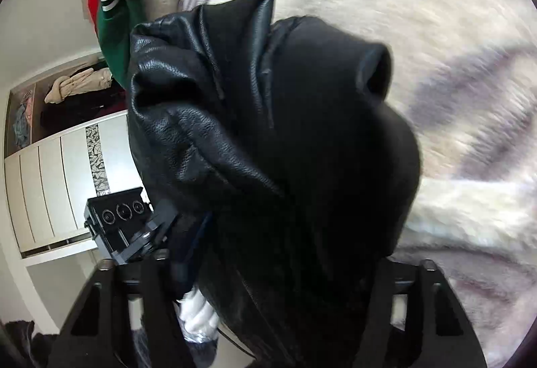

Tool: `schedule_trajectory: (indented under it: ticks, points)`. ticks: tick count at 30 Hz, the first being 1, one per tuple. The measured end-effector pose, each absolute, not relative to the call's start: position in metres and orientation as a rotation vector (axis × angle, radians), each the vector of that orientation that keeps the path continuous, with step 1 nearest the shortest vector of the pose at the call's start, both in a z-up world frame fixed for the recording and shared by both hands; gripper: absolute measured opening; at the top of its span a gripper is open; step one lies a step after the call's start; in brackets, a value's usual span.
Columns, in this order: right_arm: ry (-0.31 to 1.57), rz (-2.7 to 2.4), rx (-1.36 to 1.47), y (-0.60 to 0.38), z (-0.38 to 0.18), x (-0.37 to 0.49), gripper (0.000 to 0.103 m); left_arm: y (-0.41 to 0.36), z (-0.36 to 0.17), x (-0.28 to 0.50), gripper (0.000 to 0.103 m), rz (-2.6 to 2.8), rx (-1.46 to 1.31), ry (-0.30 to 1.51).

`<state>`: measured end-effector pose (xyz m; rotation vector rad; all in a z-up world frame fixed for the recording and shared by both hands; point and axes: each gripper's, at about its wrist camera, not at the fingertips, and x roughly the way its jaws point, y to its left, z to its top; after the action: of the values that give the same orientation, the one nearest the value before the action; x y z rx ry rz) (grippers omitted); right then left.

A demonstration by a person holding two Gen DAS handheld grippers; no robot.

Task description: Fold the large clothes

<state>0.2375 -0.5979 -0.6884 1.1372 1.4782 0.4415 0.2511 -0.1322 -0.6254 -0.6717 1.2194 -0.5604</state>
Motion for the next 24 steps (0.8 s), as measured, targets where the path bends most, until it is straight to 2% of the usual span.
schedule_trajectory:
  ticks: [2,3,7,10,13,14,15,16,17,20,24]
  points:
    - [1.485,0.457,1.115,-0.589,-0.683,0.244,0.044,-0.112,-0.619,0.244,0.056,-0.521,-0.723,1.191]
    - [1.495,0.475,1.088,-0.583,-0.677,0.250,0.043,-0.098,-0.613,0.235,0.056,-0.476,-0.756,1.171]
    - [1.620,0.663,0.902,-0.519,-0.658,0.293,0.042,-0.032,-0.592,0.185,0.058,-0.273,-0.892,1.099]
    - [1.765,0.844,0.658,-0.438,-0.661,0.324,0.043,0.019,-0.615,0.139,0.065,-0.094,-1.052,1.140]
    - [1.935,0.890,0.390,-0.366,-0.686,0.337,0.065,0.055,-0.635,0.106,0.066,0.011,-1.179,1.180]
    - [1.945,0.881,0.319,-0.354,-0.686,0.339,0.079,0.064,-0.633,0.099,0.066,0.012,-1.194,1.184]
    - [1.941,0.876,0.290,-0.349,-0.684,0.340,0.083,0.072,-0.628,0.094,0.066,-0.008,-1.206,1.187]
    - [1.925,0.844,0.271,-0.349,-0.675,0.340,0.083,0.079,-0.617,0.091,0.071,-0.037,-1.194,1.195]
    - [1.896,0.805,0.289,-0.357,-0.665,0.339,0.083,0.085,-0.605,0.090,0.082,-0.055,-1.164,1.205]
    - [1.773,0.633,0.405,-0.409,-0.633,0.323,0.088,0.095,-0.575,0.105,0.085,-0.104,-1.035,1.241]
    - [1.635,0.430,0.662,-0.502,-0.600,0.256,0.088,0.091,-0.540,0.165,0.085,-0.185,-0.654,1.282]
